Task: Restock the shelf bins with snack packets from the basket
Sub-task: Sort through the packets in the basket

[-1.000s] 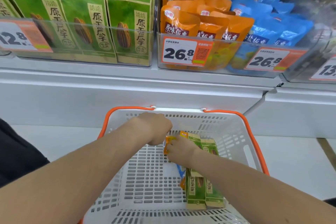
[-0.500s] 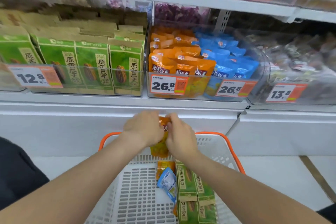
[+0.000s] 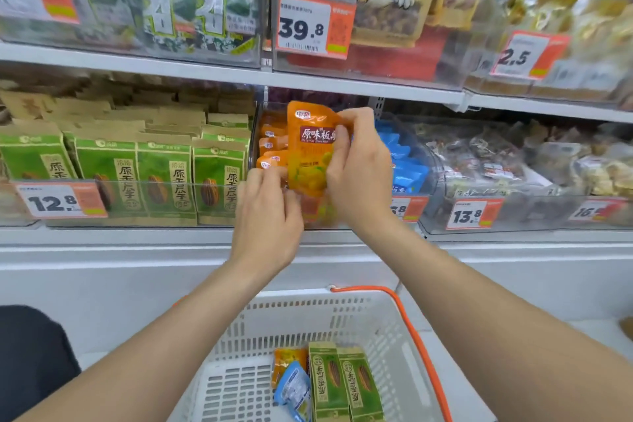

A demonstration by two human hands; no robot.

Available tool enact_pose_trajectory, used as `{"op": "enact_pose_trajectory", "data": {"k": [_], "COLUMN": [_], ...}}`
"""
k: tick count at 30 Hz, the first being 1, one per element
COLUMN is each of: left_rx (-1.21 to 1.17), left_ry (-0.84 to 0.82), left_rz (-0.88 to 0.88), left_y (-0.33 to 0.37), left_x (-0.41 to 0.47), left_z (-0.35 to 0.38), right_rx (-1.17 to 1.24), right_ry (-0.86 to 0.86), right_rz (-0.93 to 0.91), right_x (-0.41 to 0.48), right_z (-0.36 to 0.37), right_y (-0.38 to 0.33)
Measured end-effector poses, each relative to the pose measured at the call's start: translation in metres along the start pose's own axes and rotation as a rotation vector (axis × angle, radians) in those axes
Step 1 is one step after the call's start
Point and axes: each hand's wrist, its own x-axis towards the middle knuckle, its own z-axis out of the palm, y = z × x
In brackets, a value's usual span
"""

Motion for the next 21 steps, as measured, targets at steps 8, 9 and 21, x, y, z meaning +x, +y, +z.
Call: {"op": "enact_pose_trajectory", "data": {"k": [8, 9, 21], "left_rx": [0.41, 0.435, 0.666], "left_ry": [-0.069, -0.114, -0.21], "left_rz": [0.089, 0.093, 0.169], "left_y": [0.016, 0.014, 0.002], "left_x": [0.032, 0.037, 0.061], "left_z": [-0.005, -0.005, 0.008], "right_rx": [-0.315, -0.302, -0.312], "right_ry": [0.071, 0.061, -0.151], "right_rz": [-0.194, -0.204, -0.224], "right_x": [0.062, 0.067, 0.065], "right_z": [0.003, 0.005, 0.028], "right_y": [0.033, 0.038, 0.062]}}
